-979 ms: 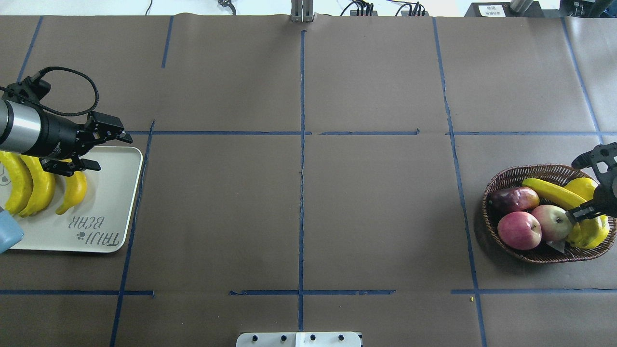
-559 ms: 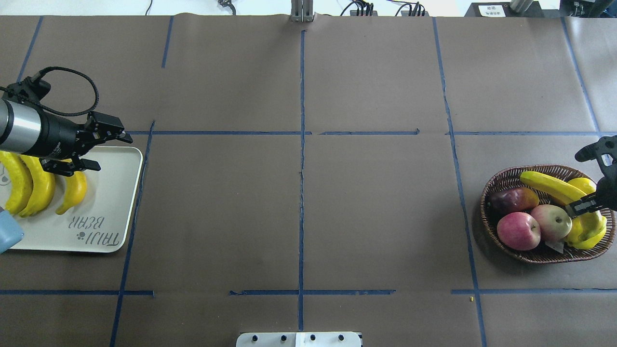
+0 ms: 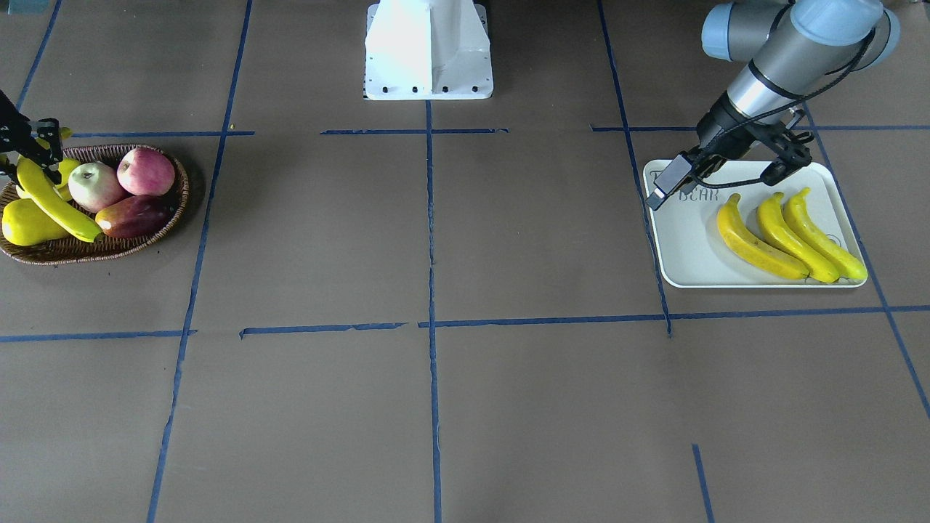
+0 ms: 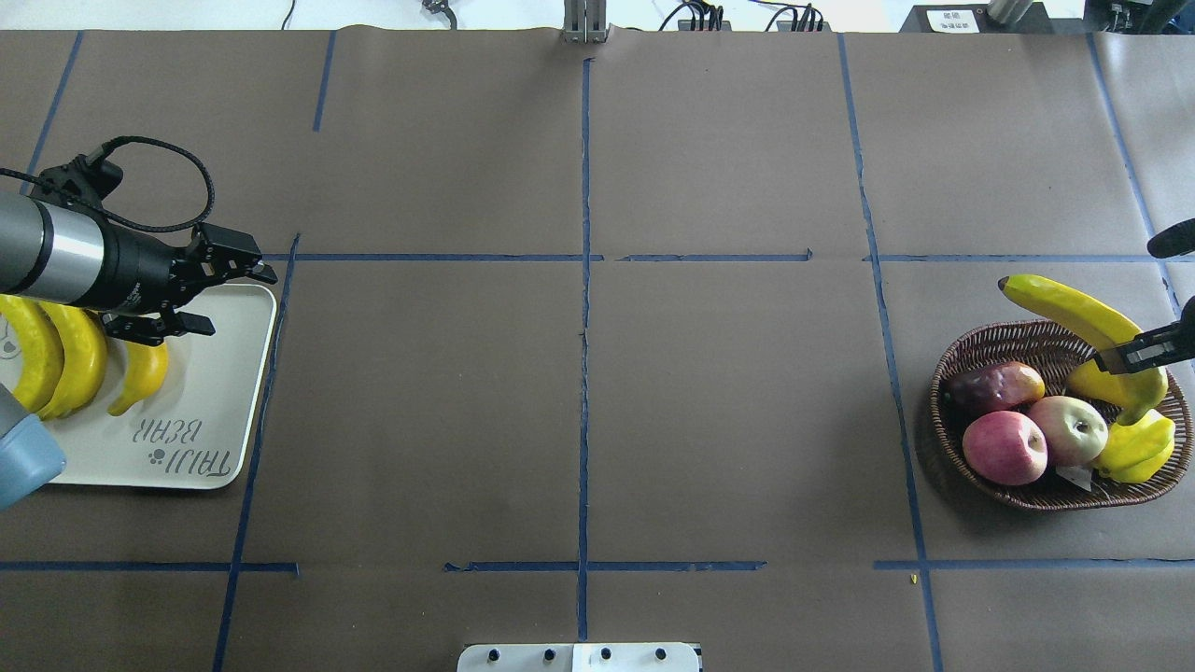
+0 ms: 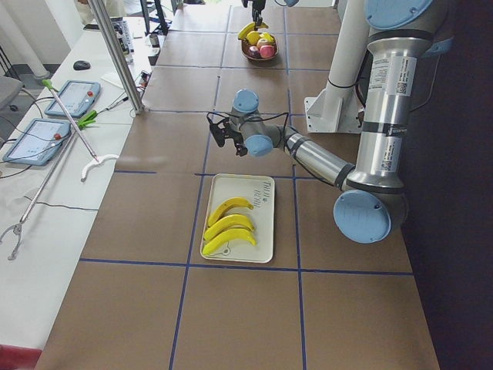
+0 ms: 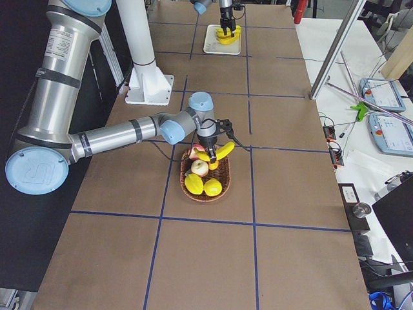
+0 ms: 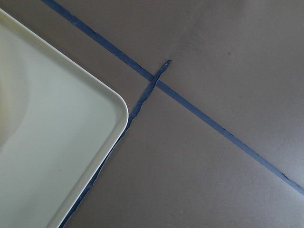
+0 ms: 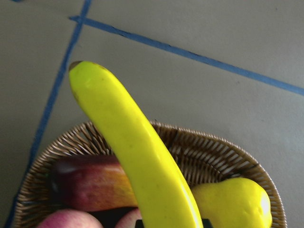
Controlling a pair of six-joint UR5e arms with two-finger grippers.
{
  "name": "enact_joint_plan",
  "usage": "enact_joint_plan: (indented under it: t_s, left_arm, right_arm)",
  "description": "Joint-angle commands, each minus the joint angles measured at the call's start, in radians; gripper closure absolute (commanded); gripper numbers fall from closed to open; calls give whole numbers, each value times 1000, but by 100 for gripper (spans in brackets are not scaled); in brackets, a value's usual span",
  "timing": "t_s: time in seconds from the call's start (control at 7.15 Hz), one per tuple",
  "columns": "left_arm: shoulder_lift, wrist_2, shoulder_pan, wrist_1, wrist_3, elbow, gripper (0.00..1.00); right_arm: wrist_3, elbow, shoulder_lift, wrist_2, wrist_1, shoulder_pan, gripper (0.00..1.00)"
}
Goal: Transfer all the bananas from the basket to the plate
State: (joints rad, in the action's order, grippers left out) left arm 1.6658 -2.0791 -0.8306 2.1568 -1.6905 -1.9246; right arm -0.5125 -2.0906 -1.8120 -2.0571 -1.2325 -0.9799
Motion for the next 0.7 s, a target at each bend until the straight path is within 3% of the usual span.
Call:
enact_joint_plan:
  t_s: [0.0, 0.28, 0.56]
  left_arm:
    - [44, 72, 53, -5, -30, 0, 0]
    - [106, 62, 70, -37, -76, 1, 0]
    - [208, 70, 131, -60, -202, 19, 0]
  right_arm:
    - [-138, -5, 141, -33, -10, 22, 96]
    - [-217, 41, 312, -31, -25, 140, 97]
    - [-448, 84, 478, 23, -25, 268, 97]
